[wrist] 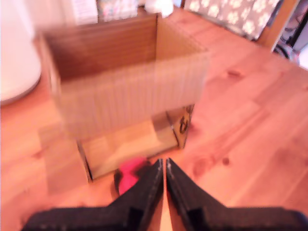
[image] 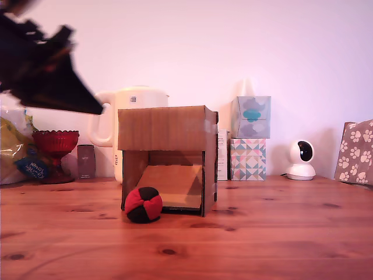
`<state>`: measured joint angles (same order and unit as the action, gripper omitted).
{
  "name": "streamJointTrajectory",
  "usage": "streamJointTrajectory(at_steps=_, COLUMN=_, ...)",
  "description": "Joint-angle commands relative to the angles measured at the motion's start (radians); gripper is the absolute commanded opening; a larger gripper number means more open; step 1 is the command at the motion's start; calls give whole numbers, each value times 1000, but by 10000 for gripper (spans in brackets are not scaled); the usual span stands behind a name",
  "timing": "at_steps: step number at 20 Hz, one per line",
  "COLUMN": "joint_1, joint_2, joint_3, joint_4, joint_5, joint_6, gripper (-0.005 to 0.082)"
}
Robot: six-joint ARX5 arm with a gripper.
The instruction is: Drop the footbag into the cardboard dice tower
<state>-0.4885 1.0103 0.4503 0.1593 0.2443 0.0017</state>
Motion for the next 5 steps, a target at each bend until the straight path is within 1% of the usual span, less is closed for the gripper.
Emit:
streamJointTrajectory(at_steps=1, joint_1=2, joint_2=-61, joint_3=-53, joint_4=14, joint_5=-1, joint_6=-18, gripper=-24)
streamJointTrajectory(at_steps=3, joint_1=2, joint_2=-152, joint_3=-97, joint_4=-14, joint_5=-22, joint_6=-45, gripper=-24)
streamJointTrajectory(at_steps=5, joint_1=2, joint_2=-241, joint_3=-107, joint_4=-92, joint_5=-71, joint_6=-51, gripper=-24)
